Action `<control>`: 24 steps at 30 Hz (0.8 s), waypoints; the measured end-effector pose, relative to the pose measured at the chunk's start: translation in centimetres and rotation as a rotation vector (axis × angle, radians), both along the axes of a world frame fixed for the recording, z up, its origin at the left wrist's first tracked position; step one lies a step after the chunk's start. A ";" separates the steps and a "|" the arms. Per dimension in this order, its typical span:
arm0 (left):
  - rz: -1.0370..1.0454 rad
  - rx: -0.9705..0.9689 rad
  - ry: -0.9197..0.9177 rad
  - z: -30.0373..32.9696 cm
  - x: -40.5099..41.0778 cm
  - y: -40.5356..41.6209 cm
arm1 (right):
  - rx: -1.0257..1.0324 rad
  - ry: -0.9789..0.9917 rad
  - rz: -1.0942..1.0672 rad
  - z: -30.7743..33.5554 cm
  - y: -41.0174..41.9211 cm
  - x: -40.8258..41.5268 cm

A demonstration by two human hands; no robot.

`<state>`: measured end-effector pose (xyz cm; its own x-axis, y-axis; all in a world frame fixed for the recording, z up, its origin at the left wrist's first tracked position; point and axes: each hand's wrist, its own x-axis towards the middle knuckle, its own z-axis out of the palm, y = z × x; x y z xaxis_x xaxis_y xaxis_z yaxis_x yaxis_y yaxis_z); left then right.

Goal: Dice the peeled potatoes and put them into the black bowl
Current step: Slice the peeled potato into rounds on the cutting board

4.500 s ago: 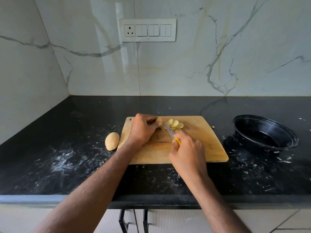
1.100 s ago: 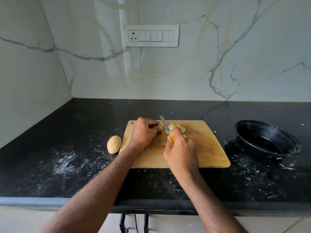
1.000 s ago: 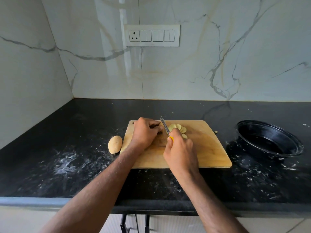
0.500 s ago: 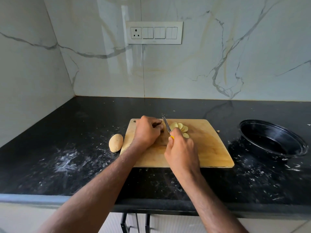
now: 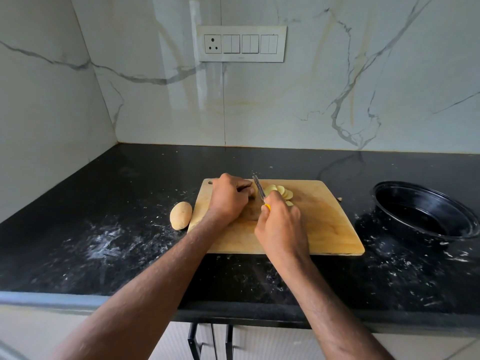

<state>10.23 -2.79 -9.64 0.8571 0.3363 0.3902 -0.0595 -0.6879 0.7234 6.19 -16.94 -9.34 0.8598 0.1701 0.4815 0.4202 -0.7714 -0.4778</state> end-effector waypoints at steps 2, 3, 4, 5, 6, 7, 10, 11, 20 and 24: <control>0.001 -0.015 0.004 0.1 0.0 0.0 | 0.000 0.022 0.004 0.1 0.1 0.1; 0.001 -0.023 0.009 0.1 -0.1 -0.1 | 0.001 0.030 0.007 0.1 0.1 0.1; 0.002 -0.029 0.012 0.2 -0.1 -0.1 | 0.005 0.034 0.009 0.1 0.1 0.2; 0.003 -0.035 0.013 0.2 -0.1 -0.1 | 0.012 0.035 0.011 0.0 0.2 0.3; 0.003 -0.040 0.010 0.2 -0.1 -0.1 | 0.016 0.036 0.011 -0.1 0.2 0.3; 0.006 -0.046 0.009 0.1 0.0 0.0 | 0.018 0.040 0.011 -0.1 0.2 0.4; 0.014 -0.049 0.018 -0.2 0.3 0.2 | 0.020 0.061 0.019 0.0 0.4 0.4; 0.013 -0.047 0.023 -0.3 0.4 0.3 | 0.022 0.064 0.022 0.0 0.4 0.5; 0.025 -0.074 0.025 -0.1 0.3 0.1 | -0.004 0.045 0.029 0.2 0.8 0.7; 0.026 -0.054 0.017 -0.4 0.5 0.3 | -0.017 0.036 0.029 0.3 0.9 0.9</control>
